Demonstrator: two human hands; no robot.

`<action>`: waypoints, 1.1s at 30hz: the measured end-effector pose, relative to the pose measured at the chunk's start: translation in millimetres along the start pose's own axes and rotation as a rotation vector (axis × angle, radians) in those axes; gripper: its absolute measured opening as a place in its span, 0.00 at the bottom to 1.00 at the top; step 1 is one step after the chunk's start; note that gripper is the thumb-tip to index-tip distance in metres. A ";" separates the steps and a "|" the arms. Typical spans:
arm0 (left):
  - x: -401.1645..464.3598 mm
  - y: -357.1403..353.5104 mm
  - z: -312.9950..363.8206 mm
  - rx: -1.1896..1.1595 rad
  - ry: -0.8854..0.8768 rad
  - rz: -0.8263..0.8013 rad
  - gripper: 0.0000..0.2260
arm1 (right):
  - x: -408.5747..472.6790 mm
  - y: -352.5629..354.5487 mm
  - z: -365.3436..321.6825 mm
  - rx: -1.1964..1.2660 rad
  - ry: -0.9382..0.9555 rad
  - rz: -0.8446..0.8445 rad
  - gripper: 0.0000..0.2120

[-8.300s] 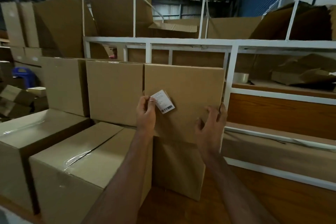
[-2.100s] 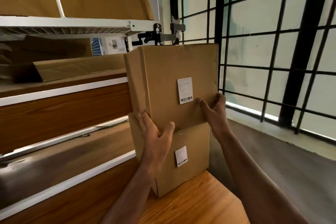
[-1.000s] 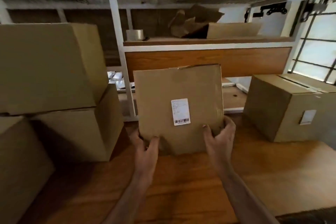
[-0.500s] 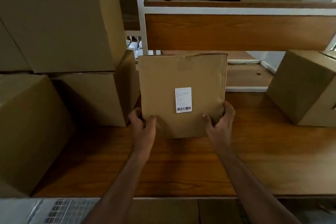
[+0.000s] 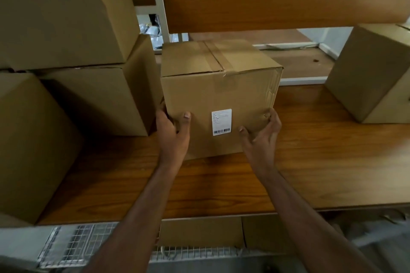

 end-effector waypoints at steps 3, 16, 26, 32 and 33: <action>-0.2 -1.1 -8.4 0.012 0.007 -0.007 0.24 | -4.9 -2.9 4.3 -0.044 -0.008 -0.011 0.42; 1.7 4.5 6.0 -0.040 -0.152 -0.011 0.35 | -13.8 -0.6 -41.6 -0.262 0.239 0.041 0.22; 8.3 -11.0 71.7 0.561 -0.744 0.121 0.22 | -10.2 -19.9 -76.0 -0.213 0.442 -0.003 0.15; 15.9 -8.6 68.0 0.536 -0.763 0.115 0.21 | -10.8 -21.1 -73.3 -0.234 0.445 -0.008 0.14; 15.5 -9.1 68.4 0.533 -0.768 0.118 0.21 | -10.5 -21.6 -74.1 -0.232 0.447 -0.010 0.14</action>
Point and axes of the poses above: each hand's wrist, its own x-axis towards the middle knuckle, its own y-axis out of the back of the hand, z = x × y, the point moved 10 cm from there along x, towards the middle knuckle, and after that the axes turned 6 degrees about y, right-handed, at the moved point
